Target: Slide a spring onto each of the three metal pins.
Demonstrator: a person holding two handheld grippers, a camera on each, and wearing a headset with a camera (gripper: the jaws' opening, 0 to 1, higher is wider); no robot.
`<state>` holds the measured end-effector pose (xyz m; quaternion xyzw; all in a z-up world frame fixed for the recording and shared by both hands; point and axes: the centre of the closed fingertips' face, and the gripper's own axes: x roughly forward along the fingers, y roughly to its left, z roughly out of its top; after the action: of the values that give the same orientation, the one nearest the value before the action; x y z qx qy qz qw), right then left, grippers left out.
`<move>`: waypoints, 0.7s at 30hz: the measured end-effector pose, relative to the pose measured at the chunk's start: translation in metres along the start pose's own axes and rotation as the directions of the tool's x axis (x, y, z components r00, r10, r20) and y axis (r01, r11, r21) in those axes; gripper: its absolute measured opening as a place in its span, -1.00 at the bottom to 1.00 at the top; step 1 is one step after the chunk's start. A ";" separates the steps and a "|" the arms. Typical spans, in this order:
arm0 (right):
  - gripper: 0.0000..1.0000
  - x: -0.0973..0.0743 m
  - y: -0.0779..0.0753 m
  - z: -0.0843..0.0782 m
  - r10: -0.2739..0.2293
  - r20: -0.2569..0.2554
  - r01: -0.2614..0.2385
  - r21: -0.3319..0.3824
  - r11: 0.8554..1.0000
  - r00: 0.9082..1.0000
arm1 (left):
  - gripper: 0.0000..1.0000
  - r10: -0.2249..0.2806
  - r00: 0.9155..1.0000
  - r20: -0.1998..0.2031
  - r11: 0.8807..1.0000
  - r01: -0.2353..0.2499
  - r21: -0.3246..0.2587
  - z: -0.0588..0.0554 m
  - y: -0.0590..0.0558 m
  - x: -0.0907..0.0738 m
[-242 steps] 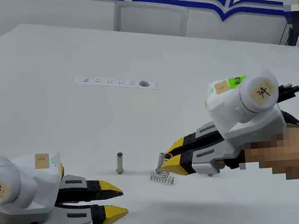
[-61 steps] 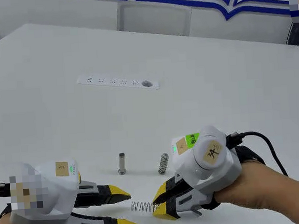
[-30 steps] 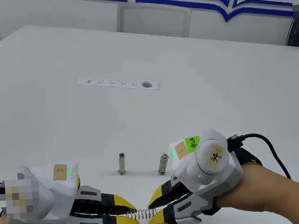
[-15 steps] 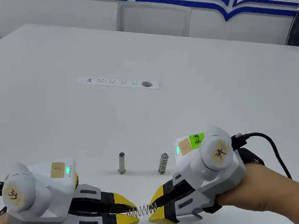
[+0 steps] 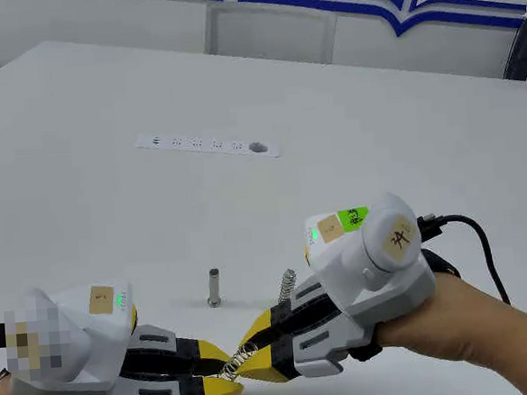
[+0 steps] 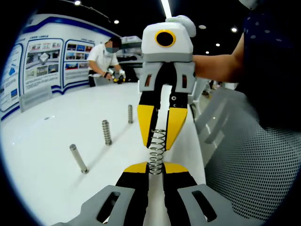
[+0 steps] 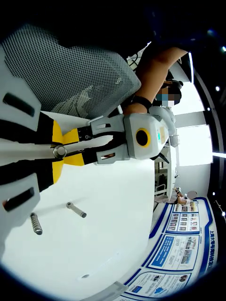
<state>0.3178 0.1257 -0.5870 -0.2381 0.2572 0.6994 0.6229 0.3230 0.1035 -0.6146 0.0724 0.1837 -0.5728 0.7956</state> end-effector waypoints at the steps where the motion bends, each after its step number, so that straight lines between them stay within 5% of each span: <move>1: -0.76 0.000 0.000 0.001 0.000 -0.002 0.000 -0.005 1.000 1.000 | -0.79 0.000 1.000 0.000 1.000 0.000 0.000 0.000 0.000 0.000; 21: -0.76 0.004 0.001 0.012 -0.013 -0.008 0.013 -0.049 0.999 1.000 | -0.77 0.005 1.000 0.014 1.000 -0.005 -0.007 0.002 0.000 0.000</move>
<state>0.3158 0.1360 -0.5805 -0.2578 0.2410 0.7005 0.6203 0.3237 0.1032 -0.6126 0.0664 0.1799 -0.5706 0.7985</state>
